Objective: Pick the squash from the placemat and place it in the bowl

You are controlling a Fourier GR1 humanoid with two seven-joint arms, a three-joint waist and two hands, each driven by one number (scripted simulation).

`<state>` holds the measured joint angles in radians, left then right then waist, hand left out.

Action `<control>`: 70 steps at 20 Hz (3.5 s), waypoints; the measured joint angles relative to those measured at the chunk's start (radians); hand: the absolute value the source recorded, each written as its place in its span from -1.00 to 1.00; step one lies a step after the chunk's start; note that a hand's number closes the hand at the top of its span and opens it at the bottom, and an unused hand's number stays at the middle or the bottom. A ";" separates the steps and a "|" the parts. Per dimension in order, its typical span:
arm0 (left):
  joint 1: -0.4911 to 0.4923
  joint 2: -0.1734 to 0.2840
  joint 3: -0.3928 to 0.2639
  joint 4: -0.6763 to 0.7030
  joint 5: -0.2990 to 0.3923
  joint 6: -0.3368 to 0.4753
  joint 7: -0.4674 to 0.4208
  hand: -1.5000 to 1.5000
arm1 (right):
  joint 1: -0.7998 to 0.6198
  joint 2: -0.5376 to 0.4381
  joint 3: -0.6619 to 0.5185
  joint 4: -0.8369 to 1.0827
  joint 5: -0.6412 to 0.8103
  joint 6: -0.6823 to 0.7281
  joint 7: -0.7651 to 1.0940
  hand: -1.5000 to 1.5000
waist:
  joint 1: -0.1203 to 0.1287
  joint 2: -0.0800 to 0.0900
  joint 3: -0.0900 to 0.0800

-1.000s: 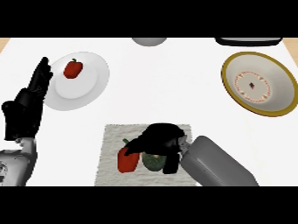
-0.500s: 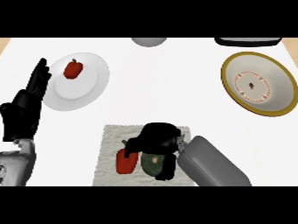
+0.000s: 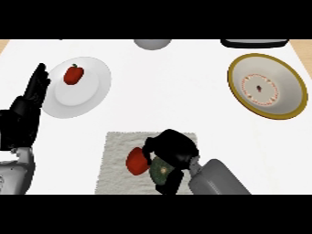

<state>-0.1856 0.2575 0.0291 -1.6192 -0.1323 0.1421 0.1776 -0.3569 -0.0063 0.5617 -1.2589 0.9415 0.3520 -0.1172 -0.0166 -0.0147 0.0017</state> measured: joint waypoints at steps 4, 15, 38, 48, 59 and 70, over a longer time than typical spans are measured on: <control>-0.006 -0.006 -0.004 -0.010 -0.009 0.009 0.012 0.00 | 0.111 0.004 0.050 -0.119 -0.052 -0.133 0.247 1.00 | 0.002 0.001 -0.001; -0.006 -0.004 0.010 0.007 0.000 -0.006 -0.003 0.00 | 0.220 0.006 0.160 -0.589 -0.049 -0.451 0.709 1.00 | 0.001 0.007 -0.002; -0.008 -0.041 0.003 -0.010 -0.035 -0.014 -0.005 0.00 | 0.010 -0.203 -0.608 -0.335 -0.309 -0.576 0.390 1.00 | 0.025 0.019 -0.001; -0.044 -0.047 0.001 -0.006 -0.037 -0.027 0.013 0.00 | -0.190 -0.364 -0.759 0.215 -0.214 -0.757 0.127 1.00 | 0.044 0.024 0.000; -0.088 -0.066 -0.012 0.027 -0.048 -0.029 0.006 0.00 | -0.395 -0.442 -0.923 0.759 -0.318 -0.771 -0.124 -1.00 | 0.071 0.039 0.003; -0.090 -0.057 0.005 0.032 -0.038 -0.041 -0.008 0.00 | -0.460 -0.497 -1.084 0.945 -0.493 -0.636 -0.414 -1.00 | 0.073 0.039 0.003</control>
<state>-0.2753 0.2003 0.0344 -1.5868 -0.1707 0.1006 0.1701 -0.8165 -0.5030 -0.5218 -0.3142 0.4485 -0.2841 -0.5311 0.0568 0.0246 0.0050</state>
